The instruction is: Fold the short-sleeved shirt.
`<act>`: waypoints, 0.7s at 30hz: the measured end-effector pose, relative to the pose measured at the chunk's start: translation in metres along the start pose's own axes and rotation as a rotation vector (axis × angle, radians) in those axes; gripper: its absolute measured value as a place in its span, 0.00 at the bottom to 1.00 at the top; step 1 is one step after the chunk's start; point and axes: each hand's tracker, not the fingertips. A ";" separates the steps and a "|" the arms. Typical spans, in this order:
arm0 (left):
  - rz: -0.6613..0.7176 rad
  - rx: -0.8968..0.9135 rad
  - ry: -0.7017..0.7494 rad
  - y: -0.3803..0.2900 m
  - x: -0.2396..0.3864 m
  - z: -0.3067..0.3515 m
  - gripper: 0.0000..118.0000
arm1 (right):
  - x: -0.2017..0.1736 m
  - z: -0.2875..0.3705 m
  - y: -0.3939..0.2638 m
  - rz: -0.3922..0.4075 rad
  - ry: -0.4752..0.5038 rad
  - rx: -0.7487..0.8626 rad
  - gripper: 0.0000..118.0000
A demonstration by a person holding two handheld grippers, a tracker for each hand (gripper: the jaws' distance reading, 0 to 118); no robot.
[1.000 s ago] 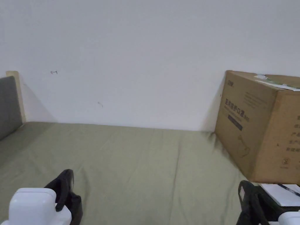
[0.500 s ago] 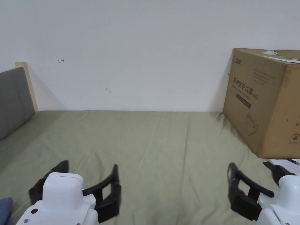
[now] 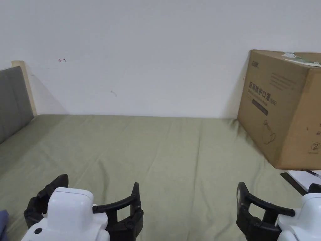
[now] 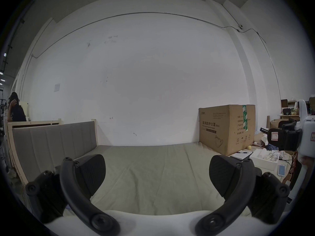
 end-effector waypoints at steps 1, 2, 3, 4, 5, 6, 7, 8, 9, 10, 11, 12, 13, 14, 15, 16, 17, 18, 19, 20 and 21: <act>0.008 -0.012 -0.015 -0.001 0.000 -0.002 1.00 | -0.003 -0.002 0.000 0.007 -0.004 -0.004 1.00; 0.023 -0.024 -0.017 -0.002 0.000 -0.004 1.00 | -0.005 -0.003 0.000 0.011 -0.008 -0.005 1.00; 0.036 -0.032 -0.010 -0.002 0.000 -0.006 1.00 | -0.004 -0.003 -0.002 0.010 -0.006 -0.005 1.00; 0.050 -0.037 0.004 -0.004 -0.001 -0.006 1.00 | -0.005 -0.004 -0.003 0.010 0.000 -0.011 1.00; 0.059 -0.038 0.016 -0.005 -0.002 -0.008 1.00 | -0.007 -0.006 -0.002 0.010 0.004 -0.017 1.00; 0.062 -0.042 0.021 -0.005 -0.002 -0.009 1.00 | -0.008 -0.007 -0.002 0.012 0.005 -0.020 1.00; 0.067 -0.044 0.022 -0.006 -0.003 -0.010 1.00 | -0.008 -0.006 -0.004 0.015 0.008 -0.023 1.00; 0.070 -0.044 0.023 -0.006 -0.004 -0.010 1.00 | -0.009 -0.006 -0.005 0.020 0.013 -0.026 1.00; 0.073 -0.044 0.024 -0.006 -0.005 -0.010 1.00 | -0.010 -0.007 -0.005 0.025 0.016 -0.027 1.00; 0.078 -0.042 0.027 -0.005 -0.004 -0.011 1.00 | -0.011 -0.008 -0.005 0.032 0.020 -0.031 1.00; 0.090 -0.038 0.038 -0.004 -0.003 -0.012 1.00 | -0.011 -0.008 -0.006 0.036 0.023 -0.034 1.00; 0.096 -0.041 0.052 -0.003 -0.003 -0.012 1.00 | -0.011 -0.007 -0.008 0.040 0.026 -0.037 1.00; 0.098 -0.046 0.074 -0.002 -0.002 -0.013 1.00 | -0.012 -0.008 -0.009 0.041 0.025 -0.039 1.00; 0.092 -0.052 0.095 -0.001 -0.001 -0.015 1.00 | -0.014 -0.010 -0.009 0.044 0.025 -0.043 1.00; 0.086 -0.058 0.114 0.000 0.001 -0.016 1.00 | -0.014 -0.009 -0.010 0.047 0.025 -0.049 1.00; 0.079 -0.071 0.133 0.002 0.002 -0.017 1.00 | -0.015 -0.010 -0.011 0.049 0.024 -0.057 1.00; 0.074 -0.082 0.138 0.003 0.003 -0.019 1.00 | -0.016 -0.011 -0.012 0.049 0.024 -0.061 1.00; 0.072 -0.092 0.140 0.003 0.004 -0.020 1.00 | -0.016 -0.012 -0.012 0.048 0.024 -0.065 1.00; 0.076 -0.100 0.134 0.003 0.004 -0.021 1.00 | -0.017 -0.012 -0.013 0.046 0.025 -0.070 1.00; 0.075 -0.117 0.123 0.003 0.003 -0.021 1.00 | -0.018 -0.013 -0.014 0.044 0.026 -0.078 1.00; 0.078 -0.123 0.112 0.003 0.003 -0.021 1.00 | -0.018 -0.014 -0.014 0.040 0.026 -0.085 1.00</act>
